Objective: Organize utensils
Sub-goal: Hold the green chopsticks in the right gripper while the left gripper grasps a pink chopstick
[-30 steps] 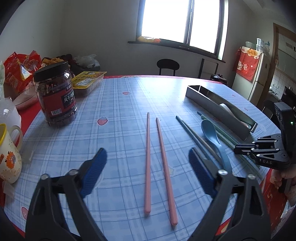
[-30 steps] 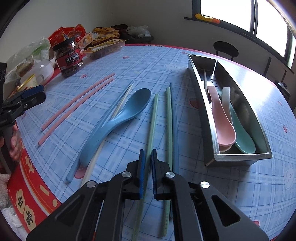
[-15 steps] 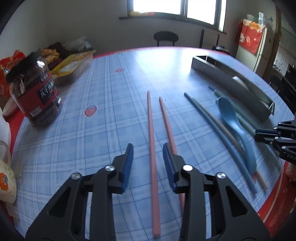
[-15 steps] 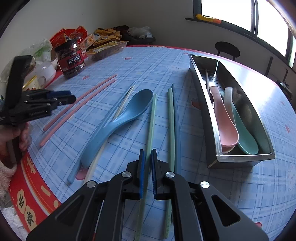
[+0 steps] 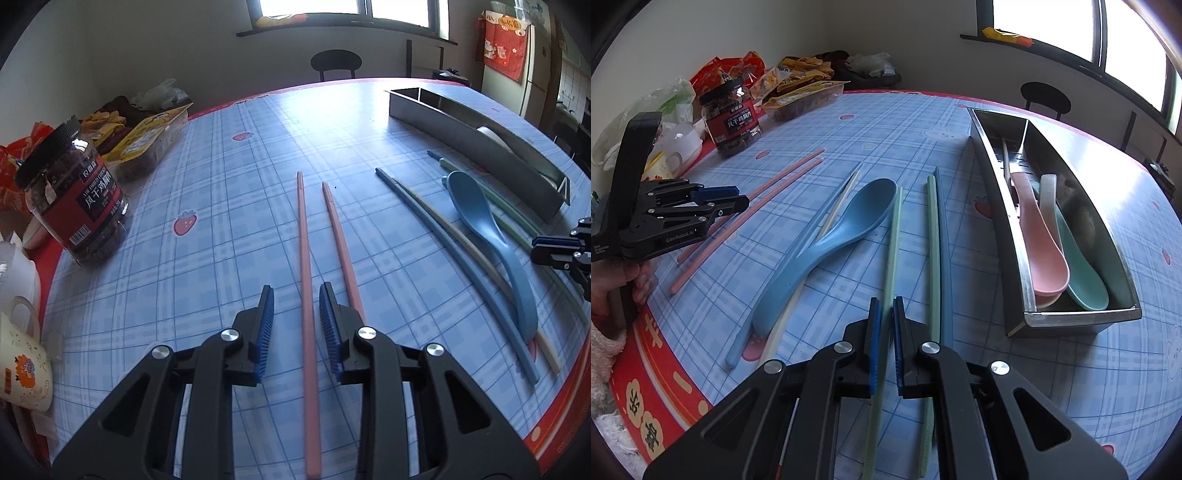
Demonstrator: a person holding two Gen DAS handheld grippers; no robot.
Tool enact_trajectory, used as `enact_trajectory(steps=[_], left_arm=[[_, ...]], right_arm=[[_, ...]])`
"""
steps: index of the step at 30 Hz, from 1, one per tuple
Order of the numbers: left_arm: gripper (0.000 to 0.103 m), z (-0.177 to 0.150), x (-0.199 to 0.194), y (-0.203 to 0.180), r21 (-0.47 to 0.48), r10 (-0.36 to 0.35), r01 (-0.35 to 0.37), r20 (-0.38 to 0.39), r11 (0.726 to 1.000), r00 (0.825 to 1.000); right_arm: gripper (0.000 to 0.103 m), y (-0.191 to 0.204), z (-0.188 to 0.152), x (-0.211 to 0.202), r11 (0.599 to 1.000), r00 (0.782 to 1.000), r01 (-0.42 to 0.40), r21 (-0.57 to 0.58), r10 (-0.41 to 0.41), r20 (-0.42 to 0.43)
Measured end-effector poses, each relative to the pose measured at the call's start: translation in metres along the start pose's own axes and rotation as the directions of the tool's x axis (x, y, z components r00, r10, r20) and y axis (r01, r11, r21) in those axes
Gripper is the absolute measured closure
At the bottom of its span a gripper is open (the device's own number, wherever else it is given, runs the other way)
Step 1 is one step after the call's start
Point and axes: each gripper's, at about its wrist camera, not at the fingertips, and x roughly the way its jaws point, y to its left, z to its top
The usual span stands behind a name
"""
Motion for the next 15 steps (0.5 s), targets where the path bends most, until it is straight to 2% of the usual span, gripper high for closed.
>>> enact_trajectory(steps=[5,11,13,15], left_arm=[[0.074,0.0005,-0.001,-0.0044,0.02,0.025,-0.025,0.003,0.999,1.0],[0.075,-0.0001,-0.0013,-0.0035,0.014,0.011,-0.011,0.002,1.0,1.0],[0.08,-0.0003,-0.0016,-0.0057,0.029,0.013,-0.014,0.004,0.999,1.0],[0.092,-0.0007,-0.0019,-0.0097,0.053,0.0,-0.001,0.006,0.999,1.0]], right_arm=[[0.095,0.0024,0.0005,0.0006,1.0,1.0,0.016,-0.012,-0.016,0.002],[0.095,0.0046,0.0008,0.0014,1.0,1.0,0.024,-0.018,-0.024,0.002],[0.095,0.0047,0.0011,0.0016,1.0,1.0,0.024,-0.019,-0.024,0.001],[0.095,0.0046,0.0007,0.0018,1.0,1.0,0.023,-0.021,-0.023,0.001]])
